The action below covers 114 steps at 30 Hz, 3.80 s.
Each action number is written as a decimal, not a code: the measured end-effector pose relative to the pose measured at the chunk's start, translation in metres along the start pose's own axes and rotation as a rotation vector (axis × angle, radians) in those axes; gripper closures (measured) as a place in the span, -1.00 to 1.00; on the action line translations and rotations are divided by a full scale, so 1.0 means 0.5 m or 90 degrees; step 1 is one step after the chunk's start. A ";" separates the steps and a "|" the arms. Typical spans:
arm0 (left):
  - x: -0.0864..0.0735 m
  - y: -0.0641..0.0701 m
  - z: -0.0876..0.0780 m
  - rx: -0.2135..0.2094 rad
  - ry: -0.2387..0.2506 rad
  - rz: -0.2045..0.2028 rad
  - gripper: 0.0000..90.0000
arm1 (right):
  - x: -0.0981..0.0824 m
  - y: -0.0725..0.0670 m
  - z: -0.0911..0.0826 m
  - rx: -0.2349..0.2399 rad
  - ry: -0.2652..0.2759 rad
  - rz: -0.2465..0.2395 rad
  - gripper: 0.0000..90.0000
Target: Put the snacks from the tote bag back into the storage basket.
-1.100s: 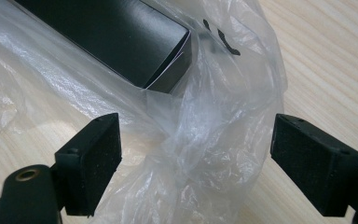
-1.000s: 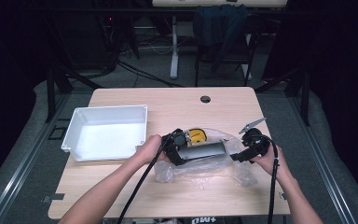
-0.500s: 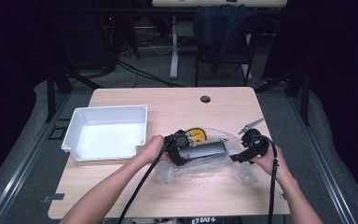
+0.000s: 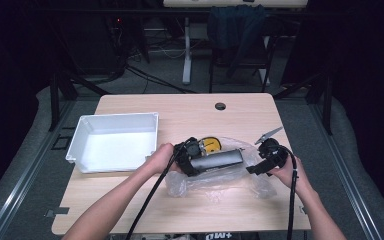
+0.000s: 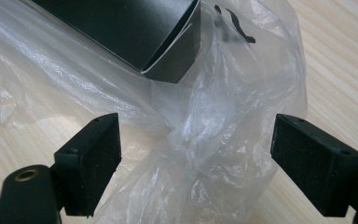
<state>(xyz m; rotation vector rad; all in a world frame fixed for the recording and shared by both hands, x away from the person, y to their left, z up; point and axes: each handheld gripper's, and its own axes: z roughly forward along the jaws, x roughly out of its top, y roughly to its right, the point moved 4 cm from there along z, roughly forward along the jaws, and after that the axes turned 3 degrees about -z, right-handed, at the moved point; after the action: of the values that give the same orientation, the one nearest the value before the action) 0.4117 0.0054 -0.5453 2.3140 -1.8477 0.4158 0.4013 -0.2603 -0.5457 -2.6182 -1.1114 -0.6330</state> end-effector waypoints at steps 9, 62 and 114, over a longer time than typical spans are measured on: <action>0.000 -0.007 -0.033 -0.001 0.018 0.001 -0.04 | 0.000 0.000 0.000 0.001 -0.001 0.000 -0.65; -0.133 -0.097 -0.232 0.050 0.073 -0.084 -0.04 | 0.002 0.001 -0.005 -0.006 0.010 0.001 -0.67; -0.478 -0.171 -0.279 0.095 0.058 -0.269 -0.04 | 0.006 0.000 -0.012 -0.013 0.012 -0.005 -0.67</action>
<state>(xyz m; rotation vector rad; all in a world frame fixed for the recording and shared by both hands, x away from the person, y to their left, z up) 0.4297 0.2874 -0.4816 2.6414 -1.2764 0.5997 0.4013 -0.2605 -0.5392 -2.6207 -1.1151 -0.6737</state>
